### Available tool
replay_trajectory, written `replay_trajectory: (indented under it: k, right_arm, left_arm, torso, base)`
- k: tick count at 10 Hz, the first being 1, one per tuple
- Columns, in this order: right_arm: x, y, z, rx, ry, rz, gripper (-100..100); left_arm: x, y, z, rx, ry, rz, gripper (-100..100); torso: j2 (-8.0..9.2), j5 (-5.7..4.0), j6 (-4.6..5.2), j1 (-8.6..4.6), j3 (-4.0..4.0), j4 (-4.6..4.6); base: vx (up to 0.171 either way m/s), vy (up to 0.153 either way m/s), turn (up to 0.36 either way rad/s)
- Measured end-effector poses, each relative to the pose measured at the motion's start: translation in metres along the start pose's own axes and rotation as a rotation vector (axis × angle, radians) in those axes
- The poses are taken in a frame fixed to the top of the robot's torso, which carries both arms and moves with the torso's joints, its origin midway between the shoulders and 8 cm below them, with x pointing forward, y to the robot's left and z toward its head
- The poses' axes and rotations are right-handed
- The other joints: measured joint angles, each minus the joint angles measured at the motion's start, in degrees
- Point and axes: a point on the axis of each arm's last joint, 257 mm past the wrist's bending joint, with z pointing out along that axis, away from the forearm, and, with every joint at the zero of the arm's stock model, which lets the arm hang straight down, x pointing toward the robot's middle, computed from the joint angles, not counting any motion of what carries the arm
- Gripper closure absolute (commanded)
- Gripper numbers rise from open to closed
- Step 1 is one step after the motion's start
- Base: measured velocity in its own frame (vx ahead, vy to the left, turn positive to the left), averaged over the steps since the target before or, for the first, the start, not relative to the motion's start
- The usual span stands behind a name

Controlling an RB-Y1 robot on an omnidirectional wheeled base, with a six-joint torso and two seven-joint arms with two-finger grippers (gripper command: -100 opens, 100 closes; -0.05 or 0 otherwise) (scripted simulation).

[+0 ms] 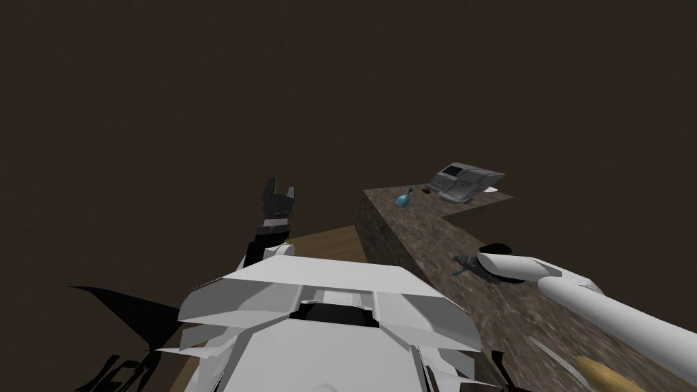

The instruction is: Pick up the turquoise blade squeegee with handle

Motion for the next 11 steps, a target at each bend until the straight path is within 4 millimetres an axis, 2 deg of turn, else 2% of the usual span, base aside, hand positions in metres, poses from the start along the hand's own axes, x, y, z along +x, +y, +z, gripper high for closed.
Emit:
replay_trajectory:
  k: [1, 3, 5, 7, 8, 11]
  right_arm:
    - [-0.001, 0.012, 0.0, -0.011, 0.011, 0.001, -100]
    - [0.001, 0.016, -0.002, -0.005, 0.04, -0.001, -100]
    - [0.002, 0.039, -0.003, -0.042, 0.076, 0.016, -100]
    - [0.005, 0.048, -0.005, -0.042, 0.104, 0.008, -100]
    - [0.005, 0.047, -0.005, -0.04, 0.107, 0.007, 100]
    - [0.004, 0.045, -0.005, -0.036, 0.106, 0.011, 100]
  left_arm:
    - [0.0, 0.0, 0.0, 0.0, 0.0, 0.0, 0]
    - [0.0, 0.0, 0.0, 0.0, 0.0, 0.0, 0]
    - [0.0, 0.0, 0.0, 0.0, 0.0, 0.0, 0]
    - [0.0, 0.0, 0.0, 0.0, 0.0, 0.0, 0]
    - [0.0, 0.0, 0.0, 0.0, 0.0, 0.0, 0]
    - [0.0, 0.0, 0.0, 0.0, 0.0, 0.0, 0]
  torso:
    - [0.09, -0.09, 0.01, -0.04, 0.06, 0.02]
    - [-0.34, -0.09, 0.03, -0.03, -0.18, -0.07]
    - [-0.02, -0.15, -0.02, -0.09, -0.02, -0.02]
    - [-0.34, -0.15, 0.01, -0.06, -0.19, -0.08]
    - [-0.45, -0.14, 0.0, -0.05, -0.26, -0.12]
    - [-0.68, -0.29, -0.21, -0.09, -0.41, -0.2]
  base:
    - [-0.075, -0.001, -0.009]
    - [-0.055, 0.007, 0.061]
    - [-0.126, -0.02, 0.06]
    - [-0.011, 0.0, -0.008]
    - [-0.004, -0.001, -0.013]
    - [-0.002, -0.003, -0.012]
